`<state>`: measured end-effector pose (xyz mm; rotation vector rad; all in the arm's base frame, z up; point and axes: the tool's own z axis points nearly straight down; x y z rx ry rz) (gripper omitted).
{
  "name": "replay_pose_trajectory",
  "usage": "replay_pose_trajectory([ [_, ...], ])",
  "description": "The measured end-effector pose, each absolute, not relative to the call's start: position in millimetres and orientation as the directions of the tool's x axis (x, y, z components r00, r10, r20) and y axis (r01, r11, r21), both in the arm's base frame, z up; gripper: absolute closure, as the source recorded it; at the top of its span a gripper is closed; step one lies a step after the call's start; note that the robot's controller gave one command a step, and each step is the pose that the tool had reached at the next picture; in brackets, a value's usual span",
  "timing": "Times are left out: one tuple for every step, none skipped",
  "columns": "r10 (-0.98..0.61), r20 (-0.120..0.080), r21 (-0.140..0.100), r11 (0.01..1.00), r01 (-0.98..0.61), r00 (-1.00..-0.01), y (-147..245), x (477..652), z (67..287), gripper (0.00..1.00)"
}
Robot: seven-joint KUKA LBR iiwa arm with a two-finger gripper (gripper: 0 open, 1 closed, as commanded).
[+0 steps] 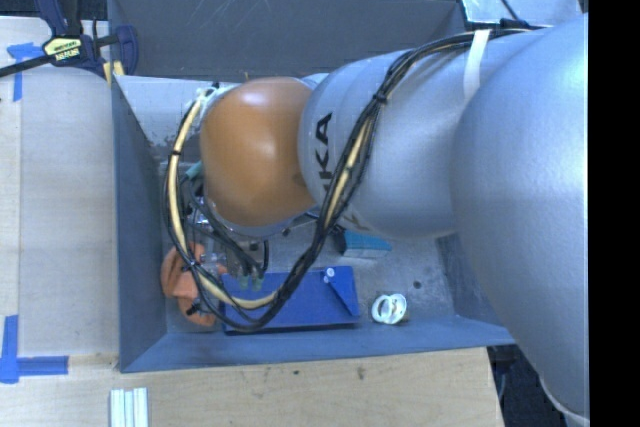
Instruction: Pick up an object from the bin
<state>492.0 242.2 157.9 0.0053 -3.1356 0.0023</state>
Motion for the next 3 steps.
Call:
replay_pose_trajectory([
  [0.001,-0.002,0.001,1.0,0.001,-1.0,241,494.2,163,0.0],
  [-0.097,-0.01,0.004,0.995,-0.097,-0.995,235,505.7,125,0.0],
  [-0.48,-0.002,0.0,0.877,-0.48,-0.877,226,520.5,71,1.0],
])
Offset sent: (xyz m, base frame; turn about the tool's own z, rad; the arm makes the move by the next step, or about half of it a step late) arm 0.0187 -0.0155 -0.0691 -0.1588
